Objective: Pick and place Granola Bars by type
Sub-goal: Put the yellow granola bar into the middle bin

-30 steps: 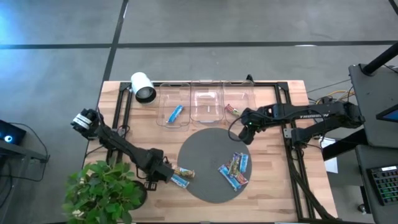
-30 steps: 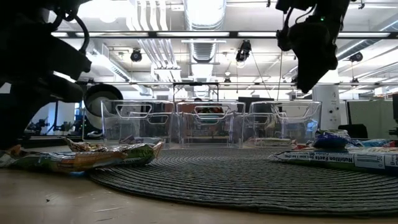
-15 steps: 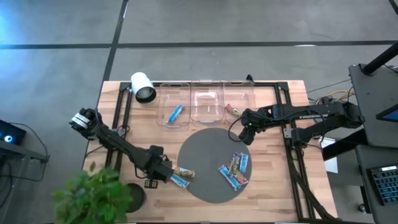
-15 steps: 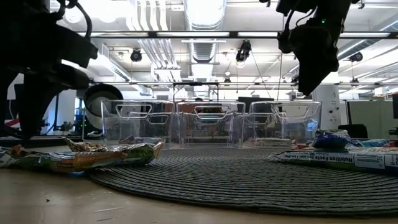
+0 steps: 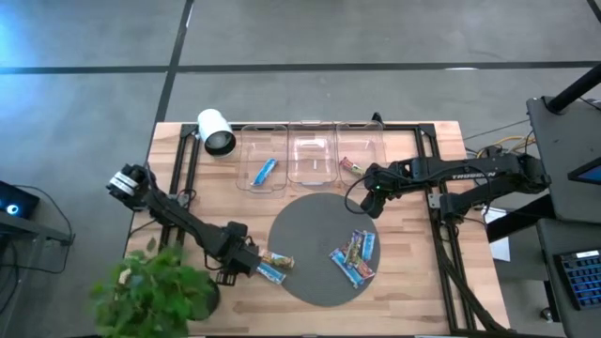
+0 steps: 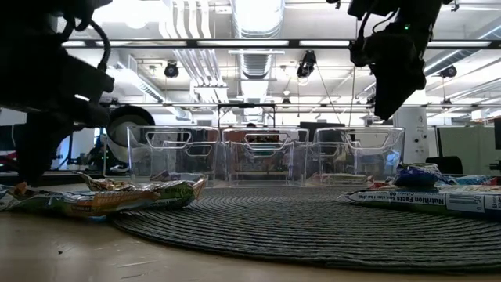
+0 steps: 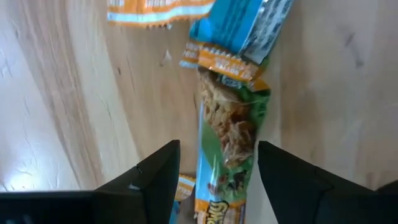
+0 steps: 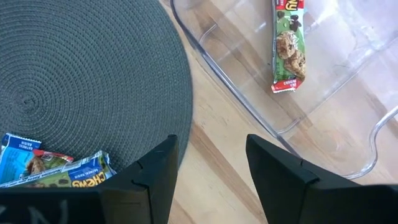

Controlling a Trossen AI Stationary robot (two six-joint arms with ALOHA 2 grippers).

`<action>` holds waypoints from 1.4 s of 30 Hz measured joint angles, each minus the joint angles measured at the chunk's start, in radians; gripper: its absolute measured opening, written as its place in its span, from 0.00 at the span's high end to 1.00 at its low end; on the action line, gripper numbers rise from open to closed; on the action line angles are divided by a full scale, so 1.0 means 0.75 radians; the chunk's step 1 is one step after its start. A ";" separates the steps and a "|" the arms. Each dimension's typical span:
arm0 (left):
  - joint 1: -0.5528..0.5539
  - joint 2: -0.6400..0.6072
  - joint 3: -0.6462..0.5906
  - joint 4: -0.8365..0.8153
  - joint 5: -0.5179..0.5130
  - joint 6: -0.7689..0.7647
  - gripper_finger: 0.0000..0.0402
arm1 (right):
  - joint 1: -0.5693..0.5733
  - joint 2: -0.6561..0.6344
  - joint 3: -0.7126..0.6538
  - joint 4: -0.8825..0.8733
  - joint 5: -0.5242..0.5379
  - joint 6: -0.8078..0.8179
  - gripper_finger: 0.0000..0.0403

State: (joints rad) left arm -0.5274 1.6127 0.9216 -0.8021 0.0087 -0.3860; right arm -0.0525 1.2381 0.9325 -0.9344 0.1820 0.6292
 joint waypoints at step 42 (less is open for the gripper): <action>0.468 -0.341 0.153 0.226 0.142 -0.563 0.74 | -0.001 -0.231 0.013 0.068 0.326 0.356 0.56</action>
State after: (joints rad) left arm -0.1763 1.3571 1.0360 -0.6323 0.1155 -0.8085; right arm -0.0532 1.0652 0.9424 -0.8838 0.4266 0.8962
